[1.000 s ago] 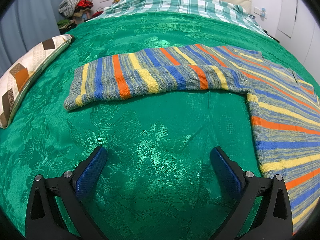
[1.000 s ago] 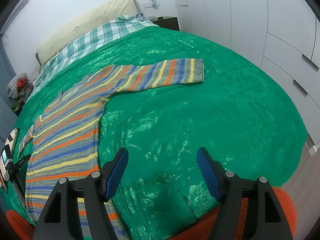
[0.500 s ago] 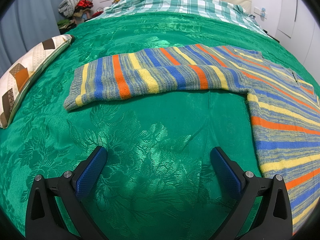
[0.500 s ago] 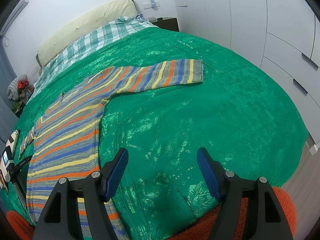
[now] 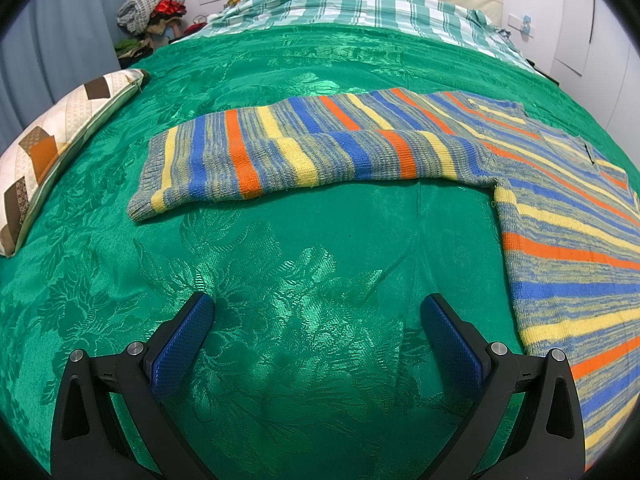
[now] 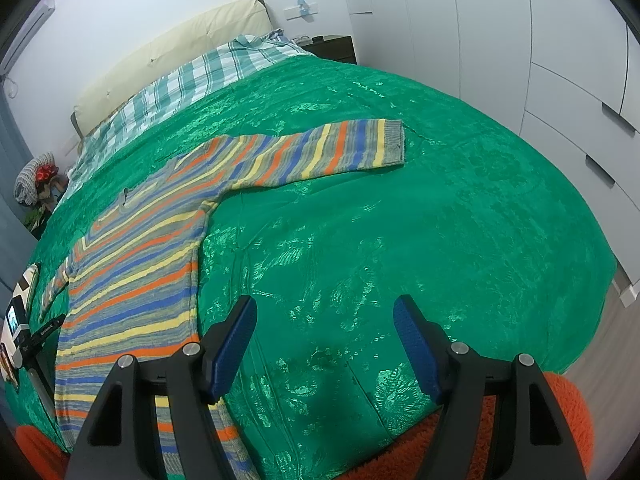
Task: Fold small clothes
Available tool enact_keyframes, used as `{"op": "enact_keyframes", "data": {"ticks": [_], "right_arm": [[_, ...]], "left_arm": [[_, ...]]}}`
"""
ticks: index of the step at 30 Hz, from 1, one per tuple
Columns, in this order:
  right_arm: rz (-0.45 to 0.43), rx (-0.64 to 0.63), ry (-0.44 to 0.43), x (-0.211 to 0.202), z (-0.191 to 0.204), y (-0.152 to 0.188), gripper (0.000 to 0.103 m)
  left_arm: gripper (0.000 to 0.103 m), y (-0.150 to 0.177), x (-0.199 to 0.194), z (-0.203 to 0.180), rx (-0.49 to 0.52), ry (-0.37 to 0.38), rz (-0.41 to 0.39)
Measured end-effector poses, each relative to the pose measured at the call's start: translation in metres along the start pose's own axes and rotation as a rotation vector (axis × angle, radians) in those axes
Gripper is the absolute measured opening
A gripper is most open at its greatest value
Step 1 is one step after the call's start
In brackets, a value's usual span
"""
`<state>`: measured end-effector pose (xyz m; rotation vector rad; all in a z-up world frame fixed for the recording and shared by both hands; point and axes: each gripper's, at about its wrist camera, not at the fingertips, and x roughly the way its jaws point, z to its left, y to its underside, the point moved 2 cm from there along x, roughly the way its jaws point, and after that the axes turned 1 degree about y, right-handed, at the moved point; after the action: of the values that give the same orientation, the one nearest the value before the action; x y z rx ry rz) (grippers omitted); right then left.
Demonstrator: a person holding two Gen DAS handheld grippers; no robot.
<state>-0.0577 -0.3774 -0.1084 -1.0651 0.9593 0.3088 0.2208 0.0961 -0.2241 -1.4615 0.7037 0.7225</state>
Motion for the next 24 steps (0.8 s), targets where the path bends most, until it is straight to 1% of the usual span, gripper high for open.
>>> {"op": "enact_keyframes", "data": {"ticks": [20,24], "right_arm": [[-0.007,0.007,0.001,-0.0011,-0.0001,-0.0005,0.071],[0.002,0.004,0.005,0.0014,0.0022,0.0,0.071]], "left_arm": [[0.103,0.0001,0.0001,0.0001,0.0,0.0,0.0],[0.103,0.0,0.0,0.0,0.0,0.0,0.0]]}}
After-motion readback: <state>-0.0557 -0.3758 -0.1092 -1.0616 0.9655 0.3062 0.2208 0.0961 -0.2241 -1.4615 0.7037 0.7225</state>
